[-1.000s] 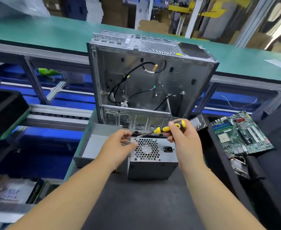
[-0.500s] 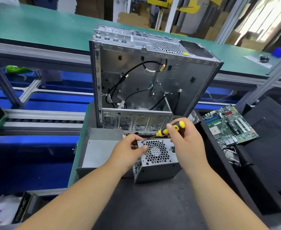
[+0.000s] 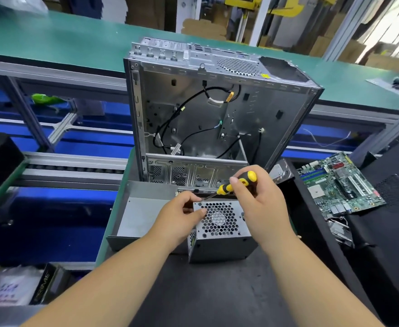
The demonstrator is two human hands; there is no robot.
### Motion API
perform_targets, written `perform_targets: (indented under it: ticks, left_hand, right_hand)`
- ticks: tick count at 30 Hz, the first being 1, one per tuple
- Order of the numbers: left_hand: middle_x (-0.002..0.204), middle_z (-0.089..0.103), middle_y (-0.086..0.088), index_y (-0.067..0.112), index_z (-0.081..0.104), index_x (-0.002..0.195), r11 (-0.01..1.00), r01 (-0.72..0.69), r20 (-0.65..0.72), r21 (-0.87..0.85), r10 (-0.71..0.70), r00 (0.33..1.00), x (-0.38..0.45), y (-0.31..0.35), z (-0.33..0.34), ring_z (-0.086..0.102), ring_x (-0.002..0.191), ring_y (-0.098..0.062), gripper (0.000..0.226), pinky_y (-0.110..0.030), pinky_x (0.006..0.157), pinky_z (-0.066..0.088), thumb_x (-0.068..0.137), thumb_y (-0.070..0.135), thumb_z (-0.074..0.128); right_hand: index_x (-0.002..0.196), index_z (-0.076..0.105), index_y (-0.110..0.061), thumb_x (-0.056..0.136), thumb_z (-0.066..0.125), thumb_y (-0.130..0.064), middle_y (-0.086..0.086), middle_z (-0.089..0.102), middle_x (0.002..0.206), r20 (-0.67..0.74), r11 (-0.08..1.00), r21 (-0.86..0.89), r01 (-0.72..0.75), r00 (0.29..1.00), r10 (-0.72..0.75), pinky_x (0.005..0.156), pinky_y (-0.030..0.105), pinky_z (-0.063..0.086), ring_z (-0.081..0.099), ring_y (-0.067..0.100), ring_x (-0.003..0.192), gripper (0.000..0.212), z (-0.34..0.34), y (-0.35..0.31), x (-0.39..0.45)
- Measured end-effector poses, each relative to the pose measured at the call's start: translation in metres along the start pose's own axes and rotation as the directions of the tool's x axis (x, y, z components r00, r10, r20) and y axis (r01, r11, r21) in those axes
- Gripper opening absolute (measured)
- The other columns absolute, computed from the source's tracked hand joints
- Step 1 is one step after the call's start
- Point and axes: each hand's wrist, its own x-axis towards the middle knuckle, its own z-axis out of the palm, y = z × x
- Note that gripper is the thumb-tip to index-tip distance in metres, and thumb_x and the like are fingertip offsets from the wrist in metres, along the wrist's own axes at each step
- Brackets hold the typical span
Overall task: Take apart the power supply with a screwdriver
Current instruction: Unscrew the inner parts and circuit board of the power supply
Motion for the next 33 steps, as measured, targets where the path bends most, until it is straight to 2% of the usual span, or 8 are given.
perform_targets:
  ticks: [2, 8, 15, 20, 24, 27, 29, 33]
  left_hand:
    - [0.09, 0.063, -0.008, 0.034, 0.064, 0.094, 1.0, 0.017, -0.017, 0.025, -0.017, 1.0, -0.002, 0.002, 0.001, 0.056, 0.067, -0.012, 0.014, -0.011, 0.051, 0.042, 0.088, 0.025, 0.073]
    - [0.071, 0.052, 0.001, 0.031, 0.062, 0.092, 0.997, 0.05, -0.068, 0.065, -0.046, 0.997, -0.007, 0.011, 0.007, 0.04, 0.039, 0.0, 0.011, -0.011, 0.042, 0.033, 0.091, 0.022, 0.068]
    - [0.083, 0.059, -0.002, 0.025, 0.063, 0.096, 0.991, 0.075, -0.141, 0.112, -0.059, 0.988, -0.012, 0.024, 0.012, 0.055, 0.069, -0.015, 0.009, -0.023, 0.061, 0.041, 0.09, 0.02, 0.069]
    - [0.074, 0.056, 0.002, 0.021, 0.063, 0.094, 0.993, 0.065, -0.181, 0.103, -0.045, 0.982, -0.013, 0.021, 0.016, 0.05, 0.046, 0.003, 0.011, -0.008, 0.048, 0.036, 0.089, 0.025, 0.071]
    - [0.072, 0.054, 0.003, 0.024, 0.06, 0.09, 0.988, 0.081, -0.231, 0.132, -0.049, 0.972, -0.01, 0.018, 0.021, 0.048, 0.051, -0.004, 0.019, -0.012, 0.045, 0.035, 0.087, 0.038, 0.072]
    - [0.067, 0.055, 0.001, 0.025, 0.054, 0.088, 0.971, 0.105, -0.253, 0.214, -0.048, 0.966, -0.007, 0.02, 0.026, 0.051, 0.053, -0.01, 0.03, -0.015, 0.042, 0.038, 0.084, 0.05, 0.07]
    - [0.069, 0.055, 0.002, 0.026, 0.048, 0.084, 0.935, 0.087, -0.272, 0.345, 0.01, 0.962, -0.005, 0.021, 0.029, 0.051, 0.054, -0.011, 0.032, -0.023, 0.044, 0.039, 0.087, 0.052, 0.066]
    - [0.077, 0.048, 0.008, 0.03, 0.039, 0.08, 0.86, 0.033, -0.289, 0.509, 0.134, 0.948, -0.005, 0.019, 0.035, 0.046, 0.063, -0.007, 0.033, -0.025, 0.051, 0.029, 0.09, 0.05, 0.063]
  right_hand:
    - [0.084, 0.055, -0.031, 0.096, 0.061, -0.03, -0.015, 0.062, 0.073, 0.015, 0.999, 0.03, 0.016, 1.0, -0.017, 0.056, 0.024, 0.041, 0.055, 0.003, 0.063, 0.013, -0.002, 0.002, 0.004]
    - [0.084, 0.052, -0.028, 0.096, 0.059, -0.036, -0.012, 0.057, 0.071, 0.142, 0.997, -0.046, 0.063, 0.988, -0.056, 0.054, 0.024, 0.038, 0.05, 0.008, 0.062, 0.016, -0.011, 0.009, 0.018]
    - [0.086, 0.049, -0.03, 0.096, 0.055, -0.041, -0.007, 0.051, 0.065, 0.249, 0.982, -0.137, 0.13, 0.964, -0.093, 0.049, 0.031, 0.041, 0.044, 0.009, 0.055, 0.016, -0.015, 0.007, 0.034]
    - [0.085, 0.049, -0.028, 0.097, 0.055, -0.04, -0.014, 0.055, 0.064, 0.255, 0.984, -0.129, 0.127, 0.963, -0.09, 0.053, 0.028, 0.038, 0.047, 0.004, 0.058, 0.019, -0.015, 0.01, 0.042]
    - [0.082, 0.049, -0.025, 0.098, 0.055, -0.039, -0.016, 0.061, 0.069, 0.258, 0.993, -0.091, 0.077, 0.965, -0.051, 0.053, 0.028, 0.037, 0.047, 0.003, 0.055, 0.022, -0.016, 0.014, 0.048]
    - [0.083, 0.049, -0.021, 0.098, 0.055, -0.035, -0.025, 0.059, 0.067, 0.28, 0.988, -0.117, 0.099, 0.958, -0.062, 0.053, 0.025, 0.033, 0.051, -0.004, 0.058, 0.022, -0.016, 0.013, 0.053]
    - [0.084, 0.049, -0.02, 0.098, 0.055, -0.035, -0.014, 0.06, 0.068, 0.293, 0.981, -0.142, 0.134, 0.952, -0.087, 0.053, 0.025, 0.033, 0.051, -0.002, 0.059, 0.021, -0.016, 0.011, 0.056]
    - [0.093, 0.053, -0.024, 0.096, 0.059, -0.029, -0.01, 0.054, 0.093, 0.365, 0.962, -0.119, 0.244, 0.912, -0.186, 0.064, 0.024, 0.04, 0.054, 0.001, 0.076, 0.008, -0.014, 0.007, 0.061]
